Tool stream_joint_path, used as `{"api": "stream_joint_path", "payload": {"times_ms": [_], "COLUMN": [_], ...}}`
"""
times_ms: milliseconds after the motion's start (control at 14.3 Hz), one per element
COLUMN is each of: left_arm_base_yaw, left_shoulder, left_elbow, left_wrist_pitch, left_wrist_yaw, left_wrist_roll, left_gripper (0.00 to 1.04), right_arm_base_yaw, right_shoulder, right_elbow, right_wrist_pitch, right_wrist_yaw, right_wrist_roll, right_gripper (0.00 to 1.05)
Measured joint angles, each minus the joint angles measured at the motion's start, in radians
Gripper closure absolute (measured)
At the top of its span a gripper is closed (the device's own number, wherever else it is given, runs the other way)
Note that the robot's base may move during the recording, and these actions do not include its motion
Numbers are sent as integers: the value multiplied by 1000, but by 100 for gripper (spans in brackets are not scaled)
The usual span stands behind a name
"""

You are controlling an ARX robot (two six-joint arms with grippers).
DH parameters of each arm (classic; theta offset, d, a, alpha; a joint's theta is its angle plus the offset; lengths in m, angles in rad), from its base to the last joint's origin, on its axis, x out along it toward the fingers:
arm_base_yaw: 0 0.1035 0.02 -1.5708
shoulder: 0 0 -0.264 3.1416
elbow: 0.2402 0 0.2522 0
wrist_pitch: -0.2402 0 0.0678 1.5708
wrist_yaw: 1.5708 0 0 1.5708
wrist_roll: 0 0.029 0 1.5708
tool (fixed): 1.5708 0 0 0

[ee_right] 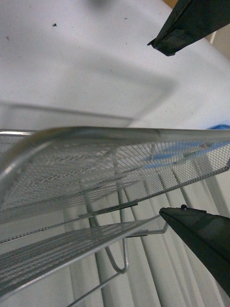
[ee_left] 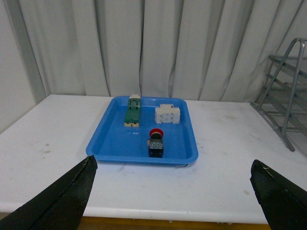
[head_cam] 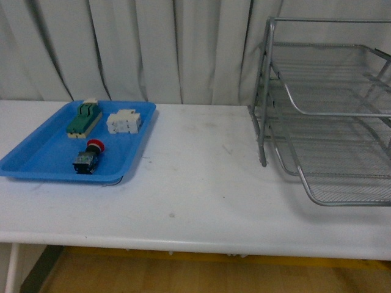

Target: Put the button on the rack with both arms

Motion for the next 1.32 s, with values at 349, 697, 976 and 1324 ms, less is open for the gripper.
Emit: {"api": "stream_joint_path", "payload": {"times_ms": [349,697,976,1324], "left_arm_base_yaw": [0,0,0,0], "left_shoulder": [0,0,0,0], "left_elbow": [0,0,0,0], "left_wrist_pitch": [0,0,0,0], "left_wrist_yaw": [0,0,0,0], "left_wrist_roll": [0,0,0,0], "left_gripper": [7,7,7,7], "right_arm_base_yaw": [-83,-224,-163,125], "right_shoulder": [-242,-918,-1830,-2050], "right_elbow": [-196,-386,-415,-414], "right_wrist_pitch": [0,-359,-1070,-1259], "right_wrist_yaw": [-80,-48,44,309], "right_wrist_roll": [-14,-420,-1311,-1429], "right_gripper": [6,29,82,103]}}
